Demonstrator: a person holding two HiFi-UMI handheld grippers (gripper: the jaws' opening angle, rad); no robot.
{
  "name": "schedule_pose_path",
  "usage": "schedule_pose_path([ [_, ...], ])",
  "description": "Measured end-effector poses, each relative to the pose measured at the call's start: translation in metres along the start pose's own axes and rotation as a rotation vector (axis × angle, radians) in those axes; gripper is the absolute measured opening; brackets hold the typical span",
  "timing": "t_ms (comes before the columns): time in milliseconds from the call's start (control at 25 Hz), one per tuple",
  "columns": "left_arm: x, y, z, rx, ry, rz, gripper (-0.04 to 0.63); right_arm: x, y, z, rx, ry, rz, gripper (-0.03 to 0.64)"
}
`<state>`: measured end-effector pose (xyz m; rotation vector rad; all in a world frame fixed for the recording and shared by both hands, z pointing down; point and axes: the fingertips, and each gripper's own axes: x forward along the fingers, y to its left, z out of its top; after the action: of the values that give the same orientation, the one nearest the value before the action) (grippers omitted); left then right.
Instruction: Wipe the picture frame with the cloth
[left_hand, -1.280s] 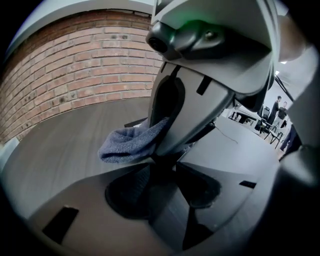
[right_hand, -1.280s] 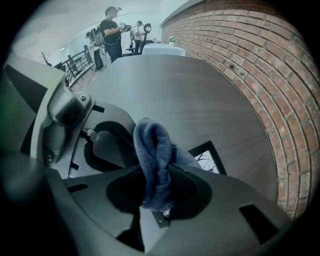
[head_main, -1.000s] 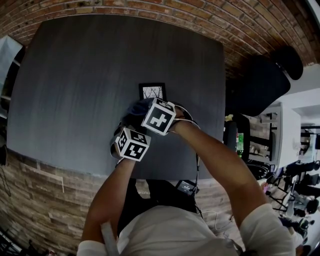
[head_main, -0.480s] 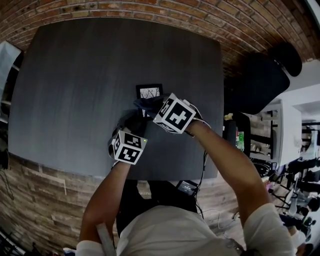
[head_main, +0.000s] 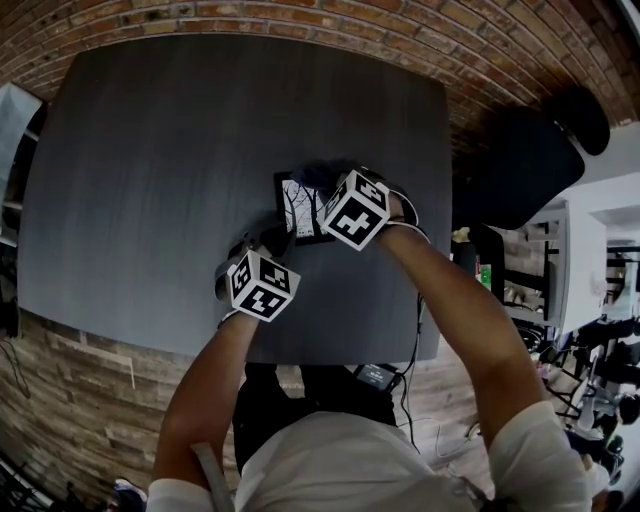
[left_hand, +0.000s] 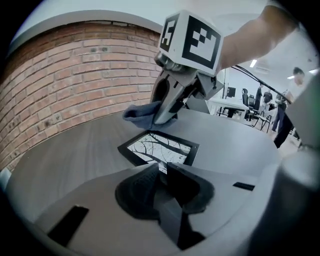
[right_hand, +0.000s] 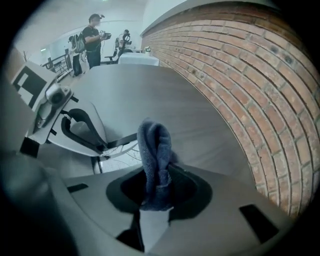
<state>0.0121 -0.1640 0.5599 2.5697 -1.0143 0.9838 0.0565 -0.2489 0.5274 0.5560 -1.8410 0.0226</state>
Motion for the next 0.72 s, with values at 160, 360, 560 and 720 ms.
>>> schedule_pose_path([
  [160,0.003,0.001,-0.002,-0.054,-0.003,-0.010,0.009,0.013,-0.010,0.004,-0.051,0.028,-0.039,0.104],
  [360,0.002,0.003,-0.002,-0.131,-0.021,-0.023,0.008,0.028,-0.003,0.001,-0.058,0.058,-0.031,0.104],
  [560,0.003,0.005,-0.003,-0.154,-0.042,-0.006,0.008,0.029,0.001,-0.001,-0.006,0.042,-0.017,0.104],
  [720,0.003,0.005,-0.002,-0.168,-0.053,0.009,0.008,0.024,0.006,-0.007,0.019,0.034,-0.013,0.103],
])
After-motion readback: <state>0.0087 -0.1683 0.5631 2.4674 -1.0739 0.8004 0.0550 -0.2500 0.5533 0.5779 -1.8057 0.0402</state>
